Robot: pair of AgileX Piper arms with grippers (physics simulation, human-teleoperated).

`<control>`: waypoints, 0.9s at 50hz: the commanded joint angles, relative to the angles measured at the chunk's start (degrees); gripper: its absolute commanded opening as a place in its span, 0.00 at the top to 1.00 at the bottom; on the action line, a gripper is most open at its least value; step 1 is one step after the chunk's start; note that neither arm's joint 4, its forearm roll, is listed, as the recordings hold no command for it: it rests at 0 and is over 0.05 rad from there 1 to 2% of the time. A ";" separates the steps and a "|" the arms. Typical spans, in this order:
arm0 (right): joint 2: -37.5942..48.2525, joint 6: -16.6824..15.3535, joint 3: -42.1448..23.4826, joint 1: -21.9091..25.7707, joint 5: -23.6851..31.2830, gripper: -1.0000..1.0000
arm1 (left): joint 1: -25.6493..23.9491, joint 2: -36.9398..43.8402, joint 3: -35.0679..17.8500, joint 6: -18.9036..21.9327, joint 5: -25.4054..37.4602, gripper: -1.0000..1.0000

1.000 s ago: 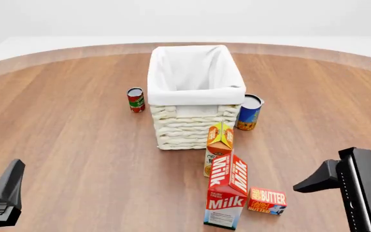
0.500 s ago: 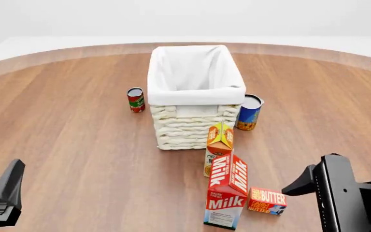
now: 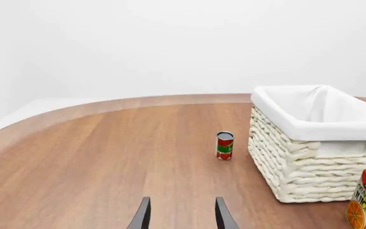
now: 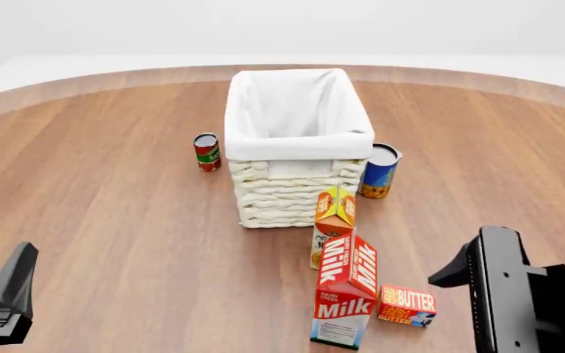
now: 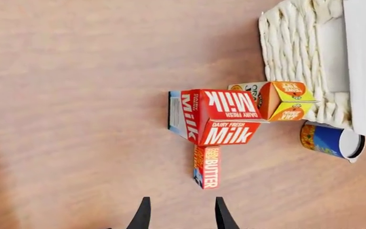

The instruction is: Pick up the butter and put it in the basket.

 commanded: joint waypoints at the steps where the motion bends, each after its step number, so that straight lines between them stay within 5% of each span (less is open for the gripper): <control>1: 0.68 -0.79 0.93 -2.11 -1.68 0.00 | 0.00 0.00 0.00 0.00 0.00 0.00; 21: 1.08 2.83 7.28 -0.83 -4.78 0.00 | 0.00 0.00 0.00 0.00 0.00 0.00; 33: 2.11 -0.95 5.43 -7.76 -5.38 0.00 | 0.00 0.00 0.00 0.00 0.00 0.00; 34: 3.16 -3.19 6.04 -13.35 -7.82 0.00 | 0.00 0.00 0.00 0.00 0.00 0.00; 45: 3.06 -3.23 6.77 -14.53 -8.74 0.00 | 0.00 0.00 0.00 0.00 0.00 0.00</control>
